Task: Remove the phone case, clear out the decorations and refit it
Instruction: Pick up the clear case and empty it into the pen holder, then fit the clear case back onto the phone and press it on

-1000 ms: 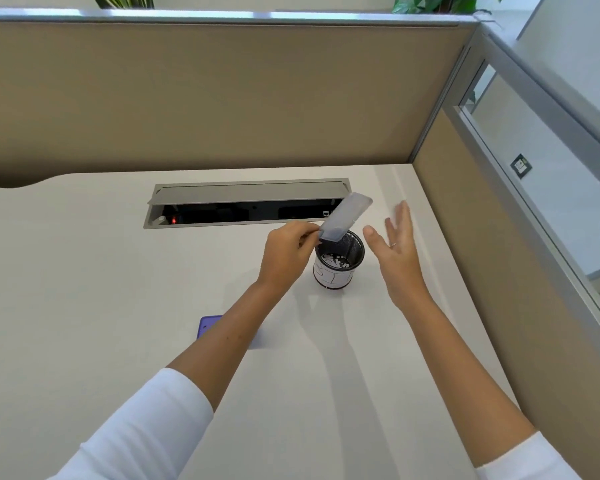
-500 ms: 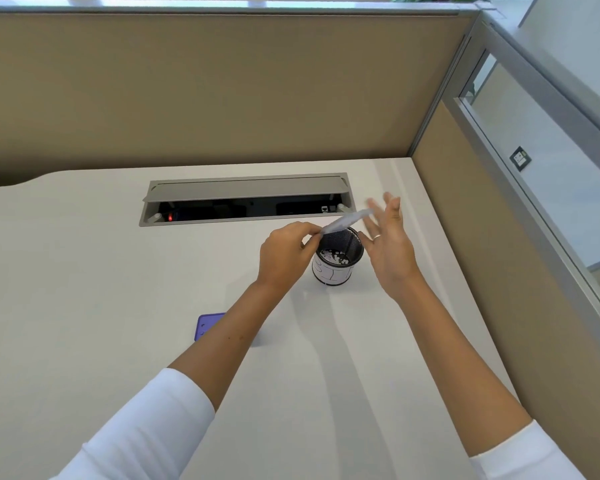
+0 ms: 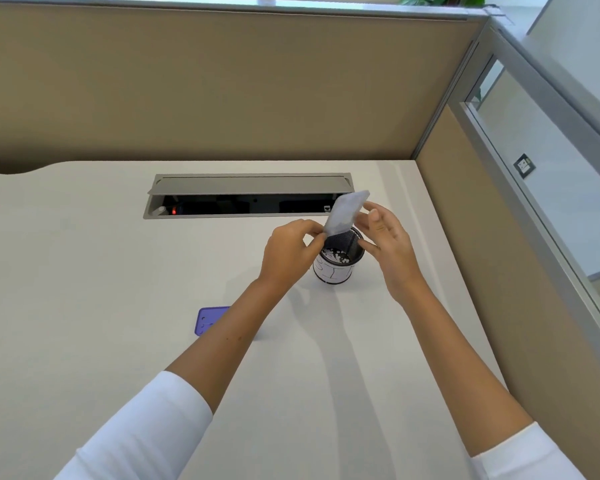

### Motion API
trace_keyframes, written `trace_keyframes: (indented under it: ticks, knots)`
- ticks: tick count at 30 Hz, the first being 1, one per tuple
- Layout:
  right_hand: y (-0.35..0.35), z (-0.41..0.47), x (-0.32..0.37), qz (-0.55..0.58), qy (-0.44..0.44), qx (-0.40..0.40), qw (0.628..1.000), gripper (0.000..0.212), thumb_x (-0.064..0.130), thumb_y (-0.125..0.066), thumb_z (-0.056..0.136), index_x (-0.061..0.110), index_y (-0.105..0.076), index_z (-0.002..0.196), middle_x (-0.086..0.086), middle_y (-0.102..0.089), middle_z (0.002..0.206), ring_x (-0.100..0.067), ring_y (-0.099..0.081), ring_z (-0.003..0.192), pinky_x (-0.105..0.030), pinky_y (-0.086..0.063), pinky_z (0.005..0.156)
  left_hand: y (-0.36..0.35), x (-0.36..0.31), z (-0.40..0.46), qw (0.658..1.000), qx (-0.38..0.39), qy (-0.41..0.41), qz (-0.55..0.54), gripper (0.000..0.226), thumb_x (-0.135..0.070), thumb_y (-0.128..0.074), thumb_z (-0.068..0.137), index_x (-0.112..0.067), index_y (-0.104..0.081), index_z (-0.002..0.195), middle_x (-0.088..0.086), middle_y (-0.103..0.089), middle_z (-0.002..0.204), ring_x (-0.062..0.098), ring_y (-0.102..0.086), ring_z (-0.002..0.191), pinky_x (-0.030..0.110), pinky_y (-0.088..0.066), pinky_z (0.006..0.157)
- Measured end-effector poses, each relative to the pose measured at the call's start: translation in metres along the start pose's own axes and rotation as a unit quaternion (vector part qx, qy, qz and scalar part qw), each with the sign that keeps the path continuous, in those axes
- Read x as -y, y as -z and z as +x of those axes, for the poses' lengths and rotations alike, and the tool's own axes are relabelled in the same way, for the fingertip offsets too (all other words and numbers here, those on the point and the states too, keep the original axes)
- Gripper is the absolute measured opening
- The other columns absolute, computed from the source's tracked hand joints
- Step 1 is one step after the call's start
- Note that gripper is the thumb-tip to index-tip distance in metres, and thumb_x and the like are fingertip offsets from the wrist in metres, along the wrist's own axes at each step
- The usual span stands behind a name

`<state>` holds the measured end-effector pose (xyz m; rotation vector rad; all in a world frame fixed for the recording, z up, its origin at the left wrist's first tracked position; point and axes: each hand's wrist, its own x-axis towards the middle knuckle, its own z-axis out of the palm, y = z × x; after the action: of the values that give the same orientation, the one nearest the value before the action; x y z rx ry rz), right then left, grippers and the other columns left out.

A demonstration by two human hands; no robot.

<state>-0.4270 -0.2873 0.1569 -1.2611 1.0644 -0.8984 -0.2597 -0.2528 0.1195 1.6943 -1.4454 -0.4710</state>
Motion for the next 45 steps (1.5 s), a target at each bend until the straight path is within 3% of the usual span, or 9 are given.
trace_keyframes:
  ticks: [6, 12, 15, 20, 26, 30, 34, 40, 45]
  knots:
    - [-0.005, -0.009, 0.004, -0.055, 0.047, -0.023, 0.997, 0.022, 0.018, -0.058, 0.093, 0.016, -0.063, 0.115, -0.009, -0.069, 0.11, -0.021, -0.067, 0.102, -0.033, -0.057, 0.086, 0.021, -0.018, -0.015, 0.977, 0.064, 0.113, -0.168, 0.021, -0.028, -0.062, 0.091, -0.01, -0.073, 0.087, 0.001, -0.074, 0.087, 0.018, -0.06, 0.043, 0.012, -0.038, 0.049]
    - [-0.027, -0.03, 0.001, -0.085, 0.074, -0.019, 0.993, 0.017, 0.012, -0.066, 0.087, 0.017, -0.069, 0.103, -0.001, -0.074, 0.093, -0.016, -0.072, 0.085, -0.031, -0.058, 0.076, 0.045, -0.027, -0.039, 0.943, 0.109, 0.213, -0.23, 0.026, -0.036, -0.06, 0.091, -0.013, -0.072, 0.092, -0.001, -0.074, 0.087, 0.013, -0.066, 0.059, 0.017, -0.037, 0.047]
    - [-0.039, -0.042, -0.006, -0.15, 0.103, -0.026, 0.983, 0.014, 0.011, -0.067, 0.085, 0.011, -0.073, 0.098, -0.002, -0.075, 0.09, -0.017, -0.071, 0.081, -0.028, -0.057, 0.075, 0.062, -0.021, -0.053, 0.897, 0.126, 0.306, -0.293, 0.028, -0.037, -0.059, 0.092, -0.014, -0.07, 0.103, 0.003, -0.075, 0.097, 0.011, -0.072, 0.078, 0.019, -0.048, 0.059]
    - [-0.063, -0.063, -0.023, -0.296, 0.245, -0.036, 0.922, 0.016, -0.001, -0.067, 0.079, 0.006, -0.076, 0.09, -0.005, -0.073, 0.085, -0.013, -0.065, 0.075, -0.022, -0.052, 0.072, 0.101, 0.003, -0.08, 0.797, 0.053, 0.412, -0.439, 0.037, -0.039, -0.057, 0.092, -0.006, -0.069, 0.105, 0.008, -0.076, 0.091, 0.014, -0.073, 0.08, 0.02, -0.054, 0.061]
    - [-0.093, -0.084, -0.042, -0.318, 0.286, -0.055, 0.902, 0.015, 0.003, -0.069, 0.079, 0.009, -0.077, 0.091, -0.01, -0.07, 0.097, -0.019, -0.064, 0.086, -0.027, -0.05, 0.076, 0.133, 0.027, -0.11, 0.765, 0.047, 0.438, -0.47, 0.025, -0.03, -0.07, 0.085, -0.012, -0.072, 0.101, 0.006, -0.075, 0.092, 0.015, -0.072, 0.077, 0.019, -0.057, 0.058]
    - [-0.119, -0.099, -0.051, -0.298, 0.244, -0.04, 0.922, 0.019, 0.004, -0.071, 0.079, 0.013, -0.076, 0.095, -0.006, -0.066, 0.11, -0.016, -0.06, 0.095, -0.024, -0.046, 0.084, 0.147, 0.043, -0.123, 0.785, 0.044, 0.415, -0.457, 0.019, -0.013, -0.069, 0.085, -0.012, -0.066, 0.103, 0.003, -0.07, 0.09, 0.011, -0.068, 0.074, 0.018, -0.056, 0.06]
    - [-0.133, -0.103, -0.046, -0.161, 0.038, 0.009, 0.986, 0.027, 0.002, -0.072, 0.078, 0.017, -0.074, 0.1, 0.001, -0.062, 0.118, -0.007, -0.063, 0.097, -0.016, -0.048, 0.087, 0.156, 0.061, -0.122, 0.814, 0.01, 0.396, -0.424, 0.014, -0.01, -0.072, 0.082, -0.007, -0.068, 0.096, 0.005, -0.07, 0.09, 0.013, -0.068, 0.079, 0.019, -0.058, 0.07]
    - [-0.144, -0.099, -0.045, -0.084, -0.114, 0.054, 0.988, 0.03, 0.01, -0.076, 0.077, 0.018, -0.068, 0.105, -0.001, -0.073, 0.094, -0.004, -0.069, 0.082, -0.017, -0.052, 0.08, 0.16, 0.091, -0.118, 0.858, -0.021, 0.371, -0.354, 0.011, -0.013, -0.074, 0.081, -0.008, -0.071, 0.09, 0.005, -0.072, 0.089, 0.016, -0.068, 0.082, 0.025, -0.057, 0.077]
    - [-0.154, -0.094, -0.063, -0.125, -0.14, -0.007, 0.982, 0.029, 0.005, -0.066, 0.083, 0.01, -0.062, 0.111, -0.001, -0.068, 0.078, -0.022, -0.068, 0.075, -0.04, -0.054, 0.09, 0.149, 0.109, -0.127, 0.891, -0.008, 0.363, -0.274, 0.012, -0.016, -0.074, 0.082, -0.007, -0.074, 0.09, 0.006, -0.073, 0.088, 0.018, -0.067, 0.082, 0.028, -0.057, 0.08]
